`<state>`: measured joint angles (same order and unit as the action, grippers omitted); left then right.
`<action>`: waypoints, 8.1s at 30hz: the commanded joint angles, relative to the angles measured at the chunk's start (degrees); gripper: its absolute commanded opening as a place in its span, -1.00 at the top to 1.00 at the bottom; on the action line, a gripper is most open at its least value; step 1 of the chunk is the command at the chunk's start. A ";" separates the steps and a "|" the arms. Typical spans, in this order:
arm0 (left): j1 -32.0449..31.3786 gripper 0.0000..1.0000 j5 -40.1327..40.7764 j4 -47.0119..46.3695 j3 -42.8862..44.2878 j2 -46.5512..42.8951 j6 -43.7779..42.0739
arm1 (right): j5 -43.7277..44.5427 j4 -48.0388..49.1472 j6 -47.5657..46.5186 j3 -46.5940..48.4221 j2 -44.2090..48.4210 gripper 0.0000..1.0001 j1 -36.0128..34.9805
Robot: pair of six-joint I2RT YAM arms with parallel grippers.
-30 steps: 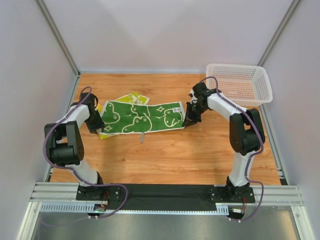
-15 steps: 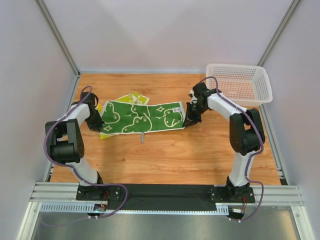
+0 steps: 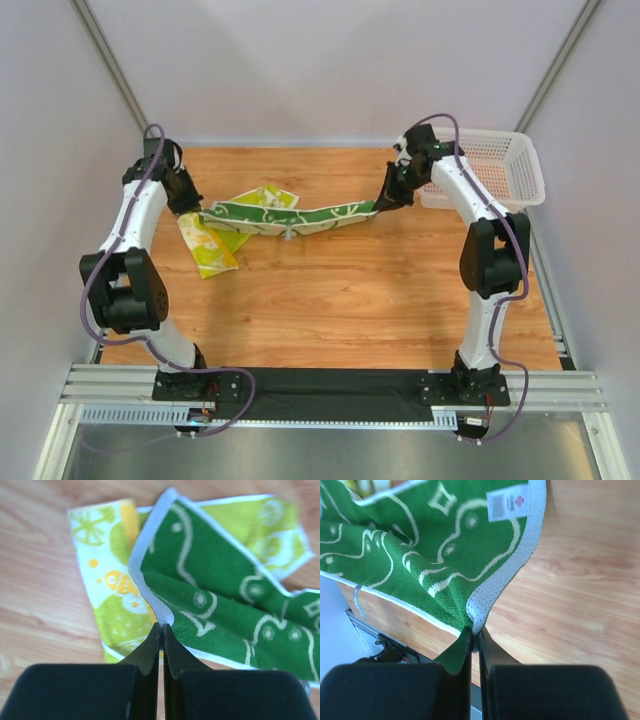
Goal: Roll the towels
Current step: Flatten the towel, then fold the towel
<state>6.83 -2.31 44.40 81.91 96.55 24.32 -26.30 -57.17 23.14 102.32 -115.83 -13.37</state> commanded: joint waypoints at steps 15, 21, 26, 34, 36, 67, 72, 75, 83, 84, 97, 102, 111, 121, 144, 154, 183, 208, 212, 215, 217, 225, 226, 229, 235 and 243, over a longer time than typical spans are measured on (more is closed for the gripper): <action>-6.74 1.00 -11.40 0.07 -28.09 -25.89 7.76 | 4.51 6.80 4.28 -42.89 26.00 0.99 6.16; -6.66 1.00 -11.49 4.10 -31.81 -19.04 10.14 | 6.53 6.72 4.29 -45.90 23.46 0.99 8.09; -6.74 1.00 -10.26 5.60 -32.78 -20.44 10.49 | 11.09 3.82 4.19 -46.42 25.12 0.99 10.81; -6.74 1.00 -12.81 7.45 -34.71 -21.93 9.96 | 12.25 -0.22 5.07 -49.84 28.20 0.99 12.66; -6.74 1.00 -12.90 8.33 -34.98 -22.28 9.79 | 11.37 -0.84 4.90 -50.55 29.60 0.99 12.66; -6.65 1.00 -14.66 14.75 2.02 7.24 2.84 | 3.28 -6.20 0.15 -18.39 5.89 0.99 12.66; -6.66 1.00 -14.57 14.83 5.19 10.23 2.67 | 3.72 -6.12 0.51 -16.28 3.69 0.99 12.75; -6.66 1.00 -14.39 14.92 6.51 11.72 2.75 | 3.98 -5.85 0.77 -15.49 2.54 0.99 12.66; -6.66 1.00 -14.66 14.40 8.61 14.80 3.02 | 4.07 -6.20 1.74 -11.80 0.26 0.99 12.75; -6.74 1.00 -14.66 14.57 8.97 15.50 2.93 | 4.16 -6.55 1.74 -11.45 -0.09 0.99 12.66; -6.66 1.00 -13.95 15.01 13.80 21.04 2.58 | 5.91 -6.64 3.32 -7.75 -3.26 0.82 12.84; -6.74 0.79 -14.04 15.28 15.47 22.62 2.58 | 8.11 -5.85 5.25 -6.26 -4.23 0.22 12.84; -6.74 -0.75 -12.20 12.73 15.65 17.45 1.62 | 15.57 -4.98 5.17 -6.43 2.62 -0.26 14.51; -9.72 -0.62 -9.91 9.22 5.47 4.35 -2.07 | 12.63 6.61 1.04 -20.57 16.51 -0.31 8.20; -14.74 -0.17 -14.48 -1.78 -10.90 12.07 -3.75 | 4.68 13.49 -2.65 -25.76 -1.94 0.63 2.20; -14.74 -0.17 -14.04 -1.51 -12.30 12.61 -5.15 | 9.43 10.06 -6.26 -25.78 3.05 0.16 4.14; -14.74 -0.19 -13.34 2.36 -9.31 10.76 -5.15 | -29.77 21.40 3.41 10.17 -27.16 0.99 -25.04; -14.74 -0.01 1.34 8.24 -3.60 19.20 -8.05 | -35.48 31.93 1.21 -11.26 -21.47 0.99 -17.40; -14.74 -0.01 2.13 8.42 -3.60 19.20 -8.23 | -34.52 35.89 2.44 -18.90 -17.52 0.99 -13.80; -14.74 -0.01 2.22 8.42 -3.42 19.20 -8.06 | -33.20 36.07 1.12 -23.30 -14.96 0.99 -11.87; -14.74 -0.01 2.13 8.33 -3.42 19.37 -7.97 | -32.50 35.99 0.60 -25.84 -12.50 0.99 -10.72; -14.74 -0.01 2.13 9.30 -1.93 19.90 -7.09 | -27.14 31.60 -2.83 -29.98 -5.11 0.99 -9.14; -14.74 -0.02 2.13 9.65 -1.67 19.99 -6.83 | -26.44 30.55 -3.09 -30.51 -3.63 0.99 -9.13; -14.74 -0.02 1.87 10.44 -0.35 19.99 -6.39 | -24.50 29.92 -3.80 -32.71 -0.90 0.99 -9.05; -14.74 -0.02 0.81 11.49 2.02 20.43 -6.03 | -21.95 30.36 -3.89 -37.37 0.87 0.99 -8.00; -14.74 -0.02 0.99 12.02 2.73 20.69 -6.82 | -22.38 31.68 -4.15 -41.15 0.43 0.99 -0.88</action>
<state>-8.36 -2.83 57.23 83.11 116.31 18.90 -51.57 -26.94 20.27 62.72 -116.68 -16.88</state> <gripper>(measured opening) 0.510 0.004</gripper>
